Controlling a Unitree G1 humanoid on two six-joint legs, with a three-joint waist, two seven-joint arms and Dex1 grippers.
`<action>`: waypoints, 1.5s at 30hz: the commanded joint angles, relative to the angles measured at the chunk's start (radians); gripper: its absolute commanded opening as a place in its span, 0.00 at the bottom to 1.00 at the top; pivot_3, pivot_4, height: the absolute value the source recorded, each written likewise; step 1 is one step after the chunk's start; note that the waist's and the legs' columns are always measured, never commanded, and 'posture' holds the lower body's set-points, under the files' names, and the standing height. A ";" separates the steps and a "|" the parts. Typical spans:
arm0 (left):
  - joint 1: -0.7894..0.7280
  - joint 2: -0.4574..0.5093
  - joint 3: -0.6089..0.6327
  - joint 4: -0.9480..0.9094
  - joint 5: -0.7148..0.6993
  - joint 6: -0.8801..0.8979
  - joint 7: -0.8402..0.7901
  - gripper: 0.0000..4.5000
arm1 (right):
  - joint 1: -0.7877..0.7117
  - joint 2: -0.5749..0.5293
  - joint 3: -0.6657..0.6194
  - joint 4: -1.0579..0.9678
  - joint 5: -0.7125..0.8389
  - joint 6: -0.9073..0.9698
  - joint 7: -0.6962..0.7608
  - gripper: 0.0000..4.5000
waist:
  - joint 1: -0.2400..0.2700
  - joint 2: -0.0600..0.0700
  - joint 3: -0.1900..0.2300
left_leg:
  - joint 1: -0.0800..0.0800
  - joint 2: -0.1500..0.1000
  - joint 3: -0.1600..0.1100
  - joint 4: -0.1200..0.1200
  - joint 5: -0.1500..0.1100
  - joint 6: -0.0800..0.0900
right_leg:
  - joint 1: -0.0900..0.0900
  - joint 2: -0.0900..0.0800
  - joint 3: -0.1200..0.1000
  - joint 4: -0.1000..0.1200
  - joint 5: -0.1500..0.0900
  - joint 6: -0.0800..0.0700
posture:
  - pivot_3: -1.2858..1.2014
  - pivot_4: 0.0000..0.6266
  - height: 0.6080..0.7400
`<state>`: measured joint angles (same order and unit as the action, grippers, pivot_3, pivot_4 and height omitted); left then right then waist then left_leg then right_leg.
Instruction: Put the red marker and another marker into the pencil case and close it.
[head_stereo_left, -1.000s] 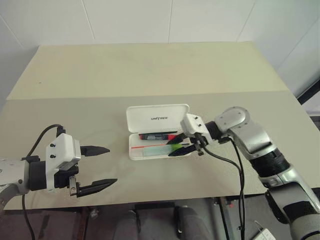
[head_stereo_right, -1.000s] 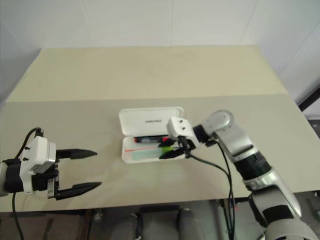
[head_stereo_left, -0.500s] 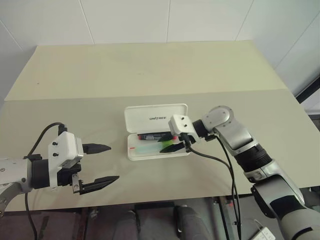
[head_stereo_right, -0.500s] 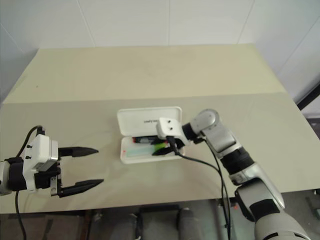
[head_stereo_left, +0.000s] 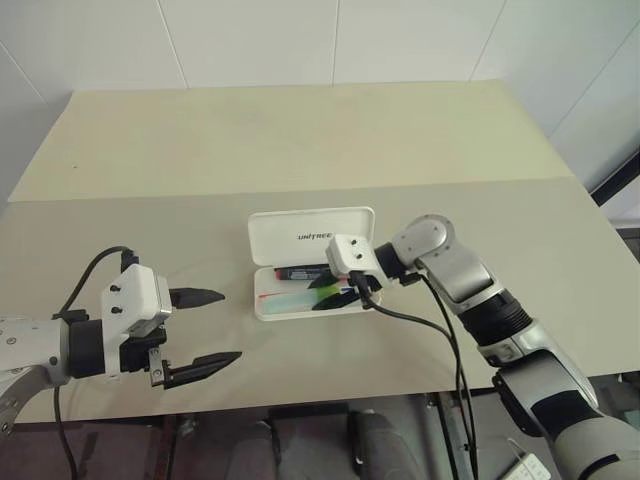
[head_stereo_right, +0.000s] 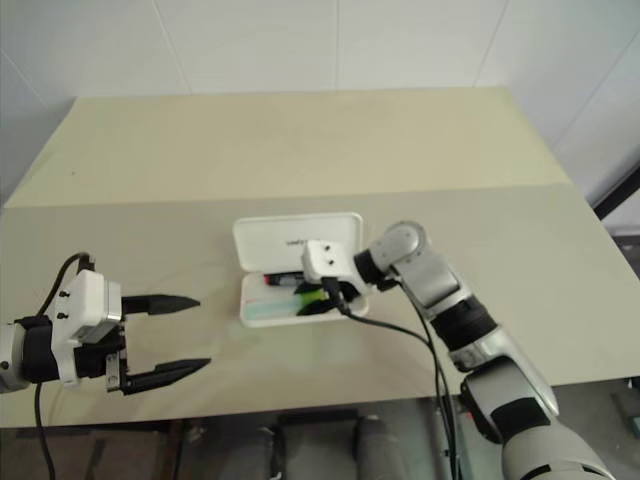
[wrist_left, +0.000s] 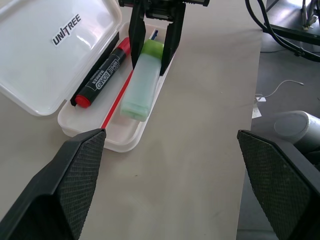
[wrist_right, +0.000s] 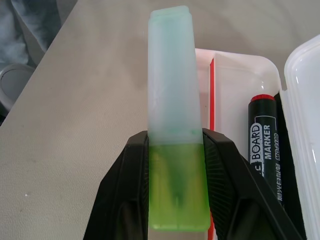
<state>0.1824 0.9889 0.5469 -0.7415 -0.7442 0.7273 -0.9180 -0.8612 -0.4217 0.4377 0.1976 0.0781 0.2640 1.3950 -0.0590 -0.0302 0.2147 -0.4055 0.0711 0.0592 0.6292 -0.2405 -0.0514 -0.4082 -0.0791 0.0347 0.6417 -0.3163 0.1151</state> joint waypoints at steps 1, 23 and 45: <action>-0.009 -0.005 -0.001 -0.027 -0.012 -0.015 0.009 1.00 | -0.028 0.009 -0.002 -0.024 -0.003 0.000 -0.009 0.55 | 0.000 0.000 0.000 | 0.000 0.000 0.000 0.000 0.000 0.000 | 0.000 0.000 0.000 0.000 0.000 0.000 | 0.52 0.24 1.00; -0.106 -0.006 -0.069 -0.010 -0.040 -0.024 0.018 1.00 | -0.140 -0.318 -0.165 0.482 -0.083 -0.218 -0.004 0.99 | -0.012 0.000 0.000 | 0.000 0.000 0.004 -0.001 -0.001 0.001 | -0.001 0.001 0.003 -0.004 0.000 0.000 | 0.52 0.24 1.00; -0.112 -0.001 -0.084 0.002 -0.032 -0.027 0.023 1.00 | -0.056 -0.358 -0.219 0.484 -0.164 -0.022 -0.195 0.99 | -0.009 0.000 0.000 | 0.000 0.000 0.006 0.002 0.000 0.000 | 0.000 0.001 0.007 -0.004 0.003 0.003 | 0.52 0.24 1.00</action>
<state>0.0699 0.9882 0.4516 -0.7332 -0.7770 0.7182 -0.8967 -0.9361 -0.7462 0.2417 0.7148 -0.0799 0.1902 1.2149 -0.0675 -0.0304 0.2146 -0.4056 0.0713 0.0650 0.6308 -0.2408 -0.0509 -0.4087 -0.0777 0.0414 0.6381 -0.3138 0.1182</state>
